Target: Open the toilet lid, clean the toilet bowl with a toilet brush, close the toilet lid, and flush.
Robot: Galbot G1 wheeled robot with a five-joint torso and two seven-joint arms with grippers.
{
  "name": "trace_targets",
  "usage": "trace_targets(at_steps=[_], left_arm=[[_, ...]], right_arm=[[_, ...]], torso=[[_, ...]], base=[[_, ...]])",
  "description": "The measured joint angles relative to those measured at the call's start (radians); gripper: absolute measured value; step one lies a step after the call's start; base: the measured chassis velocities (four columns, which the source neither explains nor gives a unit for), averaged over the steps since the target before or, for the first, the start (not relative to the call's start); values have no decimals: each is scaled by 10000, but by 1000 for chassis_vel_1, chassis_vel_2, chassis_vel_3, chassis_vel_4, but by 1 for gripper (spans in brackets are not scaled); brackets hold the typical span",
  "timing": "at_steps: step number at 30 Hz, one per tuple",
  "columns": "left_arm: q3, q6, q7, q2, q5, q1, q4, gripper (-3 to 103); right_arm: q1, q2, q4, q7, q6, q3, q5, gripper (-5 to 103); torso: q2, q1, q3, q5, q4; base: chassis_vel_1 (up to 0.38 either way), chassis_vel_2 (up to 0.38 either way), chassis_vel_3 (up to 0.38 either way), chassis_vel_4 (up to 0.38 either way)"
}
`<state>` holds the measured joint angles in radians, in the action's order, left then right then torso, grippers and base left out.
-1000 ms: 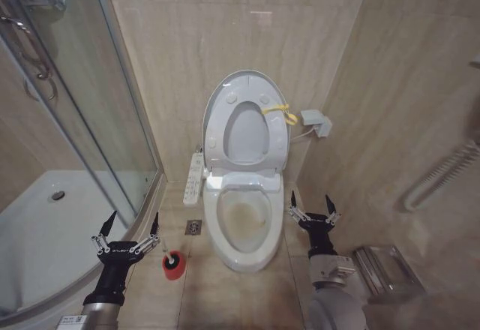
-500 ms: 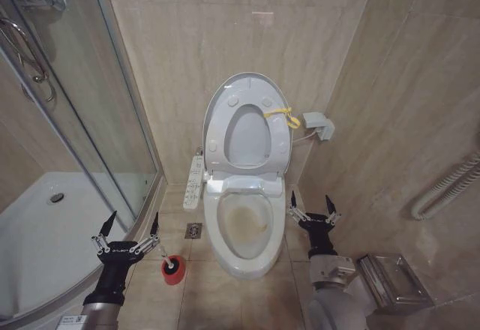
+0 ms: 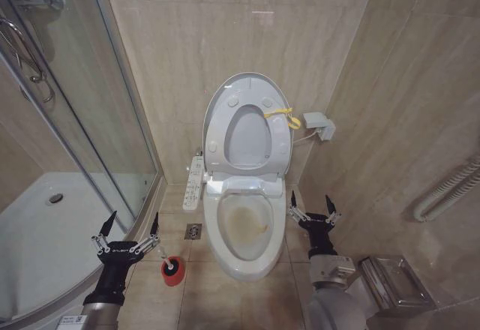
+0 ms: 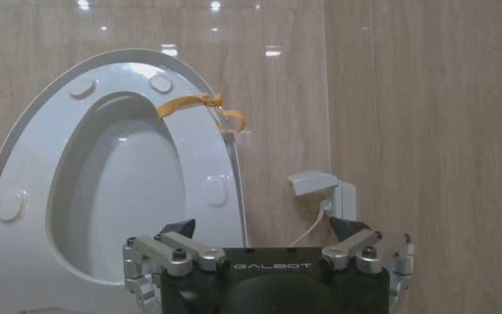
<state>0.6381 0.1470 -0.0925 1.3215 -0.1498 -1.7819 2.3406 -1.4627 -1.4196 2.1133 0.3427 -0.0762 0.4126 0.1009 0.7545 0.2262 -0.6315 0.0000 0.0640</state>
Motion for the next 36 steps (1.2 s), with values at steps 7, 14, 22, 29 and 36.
trace_targets(at_steps=[7, 14, 22, 29, 36], left_arm=[[0, 0, 0, 0, 0, 0, 0, 100], [0, 0, 0, 0, 0, 0, 0, 100], [42, -538, -95, -31, -202, 455, -299, 100], [169, -2248, -456, -150, -900, 1829, -1273, 100], [37, -2844, -847, -122, -878, 3132, -2112, 100]], right_arm=[[0, 0, 0, 0, 0, 0, 0, 100], [0, 0, 0, 0, 0, 0, 0, 100], [0, 0, 0, 0, 0, 0, 0, 100], [-1, 0, 0, 0, 0, 0, 0, 100], [0, 0, 0, 1, 0, 1, 0, 100]], torso=[[0, 0, 0, 0, 0], [-1, 0, 0, 0, 0], [-1, -1, 0, 1, 0], [-1, 0, -1, -2, 1], [-2, 1, -1, -3, 2]], base=[[0, 0, 0, 0], [0, 0, 0, 0], [0, 0, 0, 0], [0, 0, 0, 0], [0, 0, 0, 0]])
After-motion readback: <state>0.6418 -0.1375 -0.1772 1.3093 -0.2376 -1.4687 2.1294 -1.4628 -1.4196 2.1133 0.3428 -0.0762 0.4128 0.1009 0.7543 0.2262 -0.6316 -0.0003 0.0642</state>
